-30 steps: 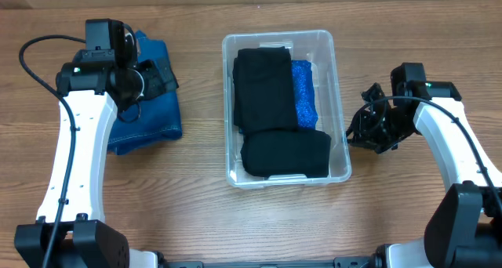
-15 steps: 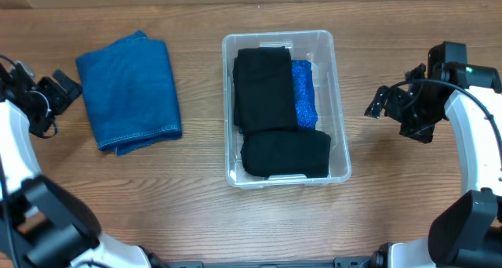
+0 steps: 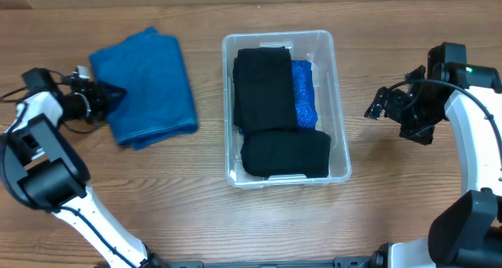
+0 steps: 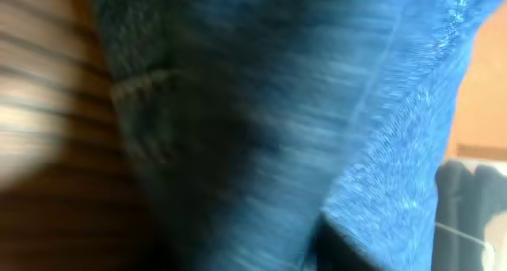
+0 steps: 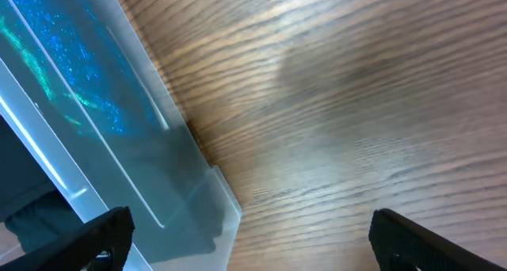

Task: Pack container
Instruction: 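Grasp the folded blue denim cloth with the left gripper, then lay the denim cloth on top of the bin contents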

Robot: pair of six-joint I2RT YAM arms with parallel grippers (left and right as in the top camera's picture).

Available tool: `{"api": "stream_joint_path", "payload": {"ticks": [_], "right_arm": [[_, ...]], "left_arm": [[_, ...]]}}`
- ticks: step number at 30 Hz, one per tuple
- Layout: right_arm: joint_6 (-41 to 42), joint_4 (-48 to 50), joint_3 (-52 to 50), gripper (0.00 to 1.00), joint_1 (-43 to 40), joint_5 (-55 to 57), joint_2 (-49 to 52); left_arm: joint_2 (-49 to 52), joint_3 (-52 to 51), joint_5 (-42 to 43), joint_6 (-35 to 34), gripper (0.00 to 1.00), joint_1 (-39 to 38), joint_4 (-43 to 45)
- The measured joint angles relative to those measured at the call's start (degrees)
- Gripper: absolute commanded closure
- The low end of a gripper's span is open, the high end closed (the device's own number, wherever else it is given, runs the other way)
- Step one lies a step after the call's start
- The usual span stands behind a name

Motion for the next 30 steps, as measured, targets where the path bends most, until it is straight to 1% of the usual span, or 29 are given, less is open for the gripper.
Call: {"api": "stream_joint_path", "payload": {"ticks": [4, 6, 7, 9, 12, 14, 15, 16, 18, 19, 21, 22, 24, 26, 28, 30], "right_arm": [[0.00, -0.39, 0.02, 0.00, 0.00, 0.00, 0.00], [0.00, -0.44, 0.02, 0.00, 0.00, -0.02, 0.00], [0.00, -0.46, 0.00, 0.00, 0.00, 0.00, 0.00], [-0.02, -0.50, 0.00, 0.00, 0.02, 0.00, 0.00], [0.00, -0.37, 0.02, 0.00, 0.00, -0.02, 0.00], [-0.02, -0.15, 0.02, 0.00, 0.00, 0.00, 0.00], [-0.02, -0.17, 0.02, 0.00, 0.00, -0.02, 0.00], [-0.04, -0.22, 0.02, 0.00, 0.00, 0.00, 0.00], [-0.04, -0.42, 0.02, 0.00, 0.00, 0.00, 0.00], [-0.02, -0.50, 0.02, 0.00, 0.00, 0.00, 0.00], [0.00, -0.87, 0.02, 0.00, 0.00, 0.00, 0.00], [-0.02, -0.87, 0.02, 0.00, 0.00, -0.02, 0.00], [-0.04, -1.07, 0.02, 0.00, 0.00, 0.00, 0.00], [-0.02, -1.09, 0.02, 0.00, 0.00, 0.00, 0.00], [-0.02, -1.14, 0.02, 0.00, 0.00, 0.00, 0.00], [-0.02, -1.20, 0.02, 0.00, 0.00, -0.02, 0.00]], "left_arm": [[0.09, -0.02, 1.97, -0.20, 0.96, -2.19, -1.42], [-1.49, -0.44, 1.66, -0.11, 0.96, -2.21, -3.67], [-3.87, -1.11, 1.25, -0.02, 0.96, -2.38, -5.42], [-9.81, -2.10, 1.11, 0.04, 0.96, -2.89, -7.04], [-23.32, -2.95, 1.05, -0.07, 0.96, -5.20, -8.13], [-34.42, -3.19, -1.73, -0.81, 0.96, -8.07, -8.07], [-38.14, -3.19, -2.08, -1.42, 0.96, -9.53, -7.78], [-43.23, -3.19, -3.04, -2.43, 0.96, -12.90, -7.23], [-49.05, -3.19, -4.07, -4.55, 0.96, -19.89, -6.12], [-51.89, -3.19, -5.25, -6.23, 0.96, -25.77, -4.87], [-54.36, -3.19, -9.49, -9.38, 0.96, -36.30, -2.99], [-54.53, -3.19, -12.09, -10.58, 0.96, -40.61, -2.29], [-54.05, -3.26, -20.72, -12.70, 0.96, -50.42, -1.99], [-52.22, -3.30, -26.99, -15.02, 0.96, -57.02, -1.66], [-48.09, -3.30, -32.17, -16.81, 0.96, -62.40, -0.09], [-42.86, -3.34, -35.15, -18.08, 0.96, -65.61, 1.95]]}}
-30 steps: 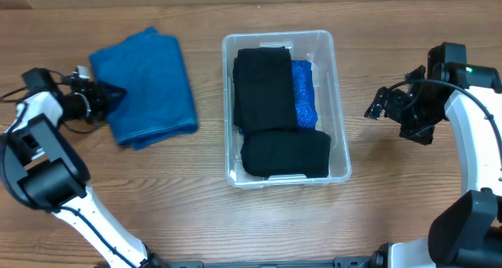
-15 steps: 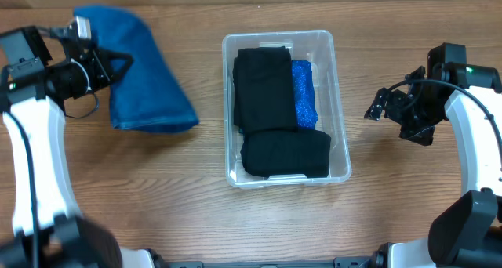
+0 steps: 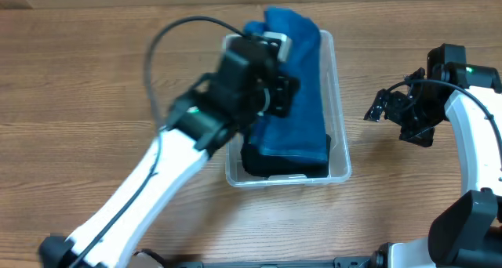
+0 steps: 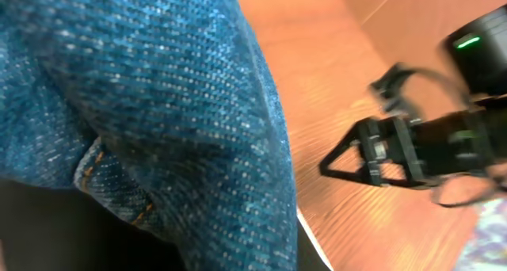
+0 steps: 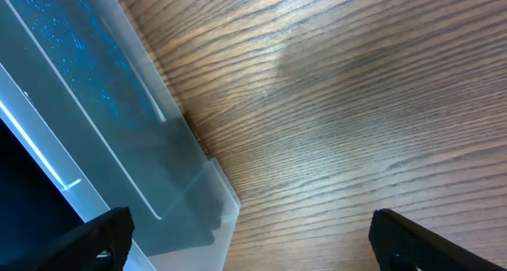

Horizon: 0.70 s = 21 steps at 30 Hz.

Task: Pack container
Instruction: 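Lay the denim cloth on top of the bin contents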

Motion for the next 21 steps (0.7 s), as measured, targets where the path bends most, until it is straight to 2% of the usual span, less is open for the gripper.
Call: {"api": "stream_joint_path", "payload": {"ticks": [6, 11, 15, 16, 17, 18, 20, 21], "right_arm": [[-0.02, -0.07, 0.00, 0.00, 0.00, 0.04, 0.00], [0.00, -0.09, 0.00, 0.00, 0.00, 0.02, 0.00], [0.02, -0.07, 0.00, 0.00, 0.00, 0.02, 0.00], [0.00, -0.07, 0.00, 0.00, 0.00, 0.02, 0.00], [0.02, -0.04, 0.00, 0.00, 0.00, 0.02, 0.00], [0.00, -0.04, 0.00, 0.00, 0.00, 0.02, 0.00], [0.00, -0.04, 0.00, 0.00, 0.00, 0.02, 0.00], [0.00, -0.02, 0.00, 0.00, 0.00, 0.02, 0.00]], "left_arm": [[9.09, -0.11, -2.16, -1.70, 0.96, -1.18, 3.23], [9.55, -0.11, -1.79, -1.70, 0.96, -1.22, 4.52], [10.10, -0.20, 0.24, -2.16, 0.96, -1.25, 10.34], [10.10, -0.20, 0.22, -2.43, 0.90, -1.25, 10.34], [10.19, -0.20, 0.20, -3.04, 0.71, -1.22, 9.88], [10.36, -0.20, 0.17, -3.28, 0.60, -1.22, 9.16], [10.60, -0.20, 0.20, -4.11, 0.44, -1.22, 4.98], [10.60, -0.15, 0.00, -4.44, 0.25, -1.22, 3.58]]}}
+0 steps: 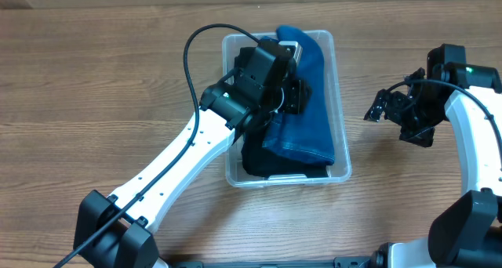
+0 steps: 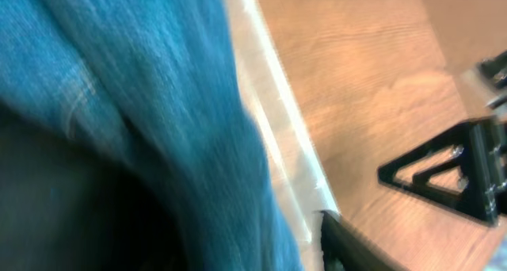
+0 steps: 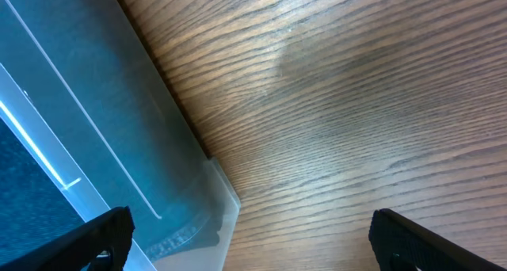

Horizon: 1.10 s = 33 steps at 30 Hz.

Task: Pack container
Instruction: 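Lay the denim cloth on top of the bin contents, then press and tuck the denim cloth into the bin with the left gripper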

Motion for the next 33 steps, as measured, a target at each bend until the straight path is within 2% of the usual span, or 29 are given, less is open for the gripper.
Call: {"api": "stream_joint_path", "payload": {"ticks": [1, 2, 5, 7, 9, 10, 12, 14, 18, 22, 26, 30, 33], "right_arm": [[0.00, -0.02, 0.00, 0.00, 0.00, 0.00, 0.00], [0.00, -0.04, 0.00, 0.00, 0.00, 0.00, 0.00], [-0.02, -0.04, 0.00, 0.00, 0.00, -0.02, 0.00], [0.00, -0.04, 0.00, 0.00, 0.00, 0.00, 0.00], [0.00, -0.02, 0.00, 0.00, 0.00, 0.02, 0.00], [0.00, 0.02, 0.00, 0.00, 0.00, 0.00, 0.00], [0.00, 0.37, 0.00, 0.00, 0.00, 0.00, 0.00], [0.00, 0.50, 0.00, 0.00, 0.00, 0.02, 0.00], [0.00, 0.50, 0.00, 0.00, 0.00, 0.07, 0.00], [-0.02, 0.48, 0.00, 0.00, 0.00, 0.50, 0.00], [0.00, 0.48, 0.00, 0.00, 0.00, 0.70, 0.00], [-0.02, 0.48, 0.00, 0.00, 0.00, 0.90, 0.00], [0.00, 0.46, 0.00, 0.00, 0.00, 0.90, 0.00]], "left_arm": [[0.00, 0.17, -0.72, 0.57, 0.14, -0.02, -3.45], [0.00, 0.50, -2.43, 2.05, 0.13, 0.13, -5.68], [-0.35, 0.52, -10.58, 4.52, 0.15, 1.84, -9.55], [-1.64, 0.52, -16.79, 5.57, 0.25, 4.74, -9.90], [-5.11, 0.55, -22.91, 6.34, 0.53, 7.74, -8.70], [-6.47, 0.55, -24.20, 6.49, 0.73, 8.44, -7.76], [-9.09, 0.63, -24.83, 7.67, 0.96, 8.44, -4.04], [-9.90, 0.98, -22.80, 9.22, 0.96, 7.21, -1.16], [-8.24, 1.03, -13.44, 12.33, 0.96, 5.99, 0.83], [-0.50, 1.05, -4.35, 15.13, 0.96, 5.99, 0.98], [8.22, 1.11, -0.76, 16.52, 0.96, 6.01, -0.33], [14.71, 3.08, -1.22, 12.00, 0.96, 7.52, -6.34], [16.94, 5.18, 3.02, 7.39, 0.96, 9.92, -8.72]]}}
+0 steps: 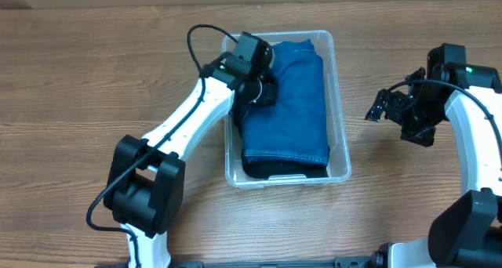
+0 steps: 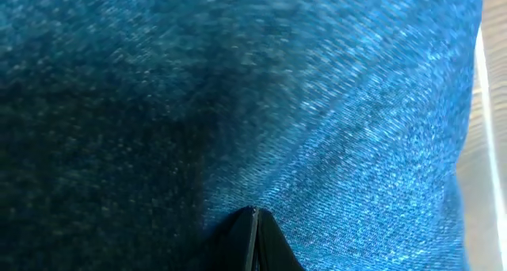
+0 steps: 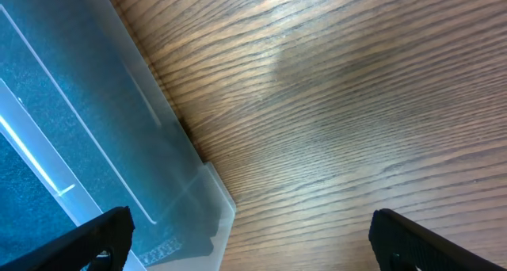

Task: Pack container
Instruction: 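Press and tuck the denim cloth into the bin with the left gripper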

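The clear plastic container [image 1: 343, 143] stands mid-table. Folded blue jeans [image 1: 289, 103] lie flat inside it, covering black clothes whose edge [image 1: 274, 169] shows at the near end. My left gripper [image 1: 257, 86] is at the jeans' back left part; in the left wrist view its fingertips [image 2: 252, 223] are pressed together against the denim [image 2: 356, 104], shut, with no cloth seen between them. My right gripper [image 1: 386, 107] hangs open over bare wood to the right of the container, with the container's wall [image 3: 119, 136] beside its left finger.
The wooden table [image 1: 94, 88] spreads left and right of the container. My left arm [image 1: 180, 135] reaches in from the near left, with its cable looping over the container's back left corner. The right arm [image 1: 471, 135] stands by the right edge.
The jeans were crooked with their far end over the container's back rim; now they lie straight and flat inside. My left gripper has moved from the container's middle to its back left.
At first the folded jeans lay on the table left of the container, my left gripper at their left edge. Then they were over the container in the left gripper, then askew inside it, and now flat on the black clothes. The right arm stayed put.
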Robot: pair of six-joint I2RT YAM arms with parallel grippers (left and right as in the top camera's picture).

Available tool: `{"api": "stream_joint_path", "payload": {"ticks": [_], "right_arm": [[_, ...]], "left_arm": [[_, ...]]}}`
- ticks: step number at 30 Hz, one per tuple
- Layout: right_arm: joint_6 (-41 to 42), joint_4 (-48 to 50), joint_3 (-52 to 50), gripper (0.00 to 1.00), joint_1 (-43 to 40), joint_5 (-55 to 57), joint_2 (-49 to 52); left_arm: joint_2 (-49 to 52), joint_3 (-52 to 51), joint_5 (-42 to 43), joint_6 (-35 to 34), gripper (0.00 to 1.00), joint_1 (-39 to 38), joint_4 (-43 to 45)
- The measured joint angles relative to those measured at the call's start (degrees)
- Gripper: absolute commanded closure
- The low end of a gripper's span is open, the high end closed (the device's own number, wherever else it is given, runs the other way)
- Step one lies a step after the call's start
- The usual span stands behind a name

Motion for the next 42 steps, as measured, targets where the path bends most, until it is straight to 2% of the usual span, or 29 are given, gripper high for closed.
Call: {"api": "stream_joint_path", "payload": {"ticks": [5, 7, 14, 20, 26, 28, 30, 32, 35, 40, 42], "right_arm": [[-0.02, -0.02, 0.00, 0.00, 0.00, 0.00, 0.00], [0.00, 0.02, 0.00, 0.00, 0.00, 0.02, 0.00], [-0.02, 0.35, 0.00, 0.00, 0.00, 0.02, 0.00], [0.00, 0.35, 0.00, 0.00, 0.00, 0.02, 0.00], [0.02, 0.20, 0.00, 0.00, 0.00, 0.00, 0.00], [0.00, 0.17, 0.00, 0.00, 0.00, 0.02, 0.00], [-0.02, 0.28, 0.00, 0.00, 0.00, 0.02, 0.00], [-0.02, 0.24, 0.00, 0.00, 0.00, 0.04, 0.00], [0.00, 0.26, 0.00, 0.00, 0.00, 0.04, 0.00], [-0.02, 0.31, 0.00, 0.00, 0.00, 0.04, 0.00], [0.00, 0.31, 0.00, 0.00, 0.00, 0.04, 0.00]], "left_arm": [[0.31, 0.98, 3.21, -0.24, 0.96, 1.86, -1.57], [-0.11, 1.33, 1.68, -0.15, 0.96, 1.88, -2.64], [-2.93, 1.40, -10.64, -7.56, 0.96, 1.38, -9.60], [-3.15, 1.44, -14.19, -10.45, 0.96, 0.44, -11.56], [-3.15, 3.82, -15.67, -7.06, 0.96, 0.15, -11.76], [-3.15, 10.03, -17.46, -4.72, 0.96, 0.26, -11.52], [-3.43, 15.69, -18.97, -2.78, 0.96, 0.37, -8.55], [-4.17, 17.59, -20.65, -1.68, 0.96, 0.35, -4.59], [-3.69, 17.73, -21.55, -1.11, 0.96, 0.35, -4.07], [6.08, 18.27, -20.92, -0.90, 0.93, 0.35, -7.65], [11.69, 18.93, -20.61, -0.92, 0.96, 0.50, -10.03]]}}
